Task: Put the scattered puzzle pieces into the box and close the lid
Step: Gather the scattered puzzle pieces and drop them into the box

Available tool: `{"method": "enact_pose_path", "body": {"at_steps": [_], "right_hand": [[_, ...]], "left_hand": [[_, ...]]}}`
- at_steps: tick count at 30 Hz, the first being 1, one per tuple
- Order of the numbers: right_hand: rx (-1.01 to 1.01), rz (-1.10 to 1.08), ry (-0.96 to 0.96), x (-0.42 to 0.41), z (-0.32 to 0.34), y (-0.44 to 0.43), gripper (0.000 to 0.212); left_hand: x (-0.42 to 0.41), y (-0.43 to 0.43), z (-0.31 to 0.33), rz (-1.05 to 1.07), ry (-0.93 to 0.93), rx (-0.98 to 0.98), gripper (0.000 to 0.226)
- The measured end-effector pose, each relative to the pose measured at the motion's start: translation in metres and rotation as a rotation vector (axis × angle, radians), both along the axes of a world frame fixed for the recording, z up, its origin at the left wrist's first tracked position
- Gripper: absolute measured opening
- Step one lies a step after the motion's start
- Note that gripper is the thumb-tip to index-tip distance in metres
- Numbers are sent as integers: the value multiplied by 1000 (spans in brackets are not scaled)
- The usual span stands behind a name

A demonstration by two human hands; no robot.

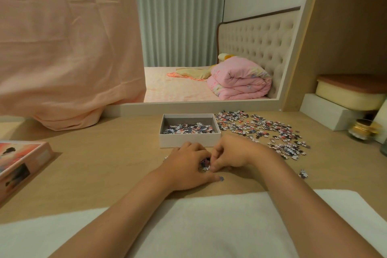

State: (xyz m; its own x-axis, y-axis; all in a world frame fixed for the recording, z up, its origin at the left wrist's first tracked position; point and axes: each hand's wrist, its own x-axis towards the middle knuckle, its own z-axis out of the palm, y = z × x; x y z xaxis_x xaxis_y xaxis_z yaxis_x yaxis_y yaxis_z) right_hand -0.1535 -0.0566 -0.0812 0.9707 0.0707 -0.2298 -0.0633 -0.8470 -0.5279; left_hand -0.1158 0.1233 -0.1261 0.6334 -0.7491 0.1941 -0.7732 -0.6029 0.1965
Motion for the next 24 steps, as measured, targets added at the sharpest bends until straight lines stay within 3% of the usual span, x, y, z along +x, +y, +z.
{"method": "enact_pose_path", "body": {"at_steps": [4,8,11,15,17,21,24], "right_hand": [[58,4,-5,-3,4,-9,22],[-65,38,114,-5,4,-13,36],[-51,5,16,-2,-1,-5,31],[17,-19,-137,4,-10,8,44],[13,-32,-177,4,-11,9,51],[-51,21,-156,2,-11,8,50],[-15,17,-170,1,-12,14,54]], "left_hand": [[14,16,-1,-48,77,-146,39],[22,41,6,-75,67,-74,74],[26,50,5,-30,111,48,87],[30,46,-1,-26,106,-99,56],[32,48,2,-23,107,-110,54],[29,63,17,62,111,30,90],[23,69,22,103,228,182,118]]}}
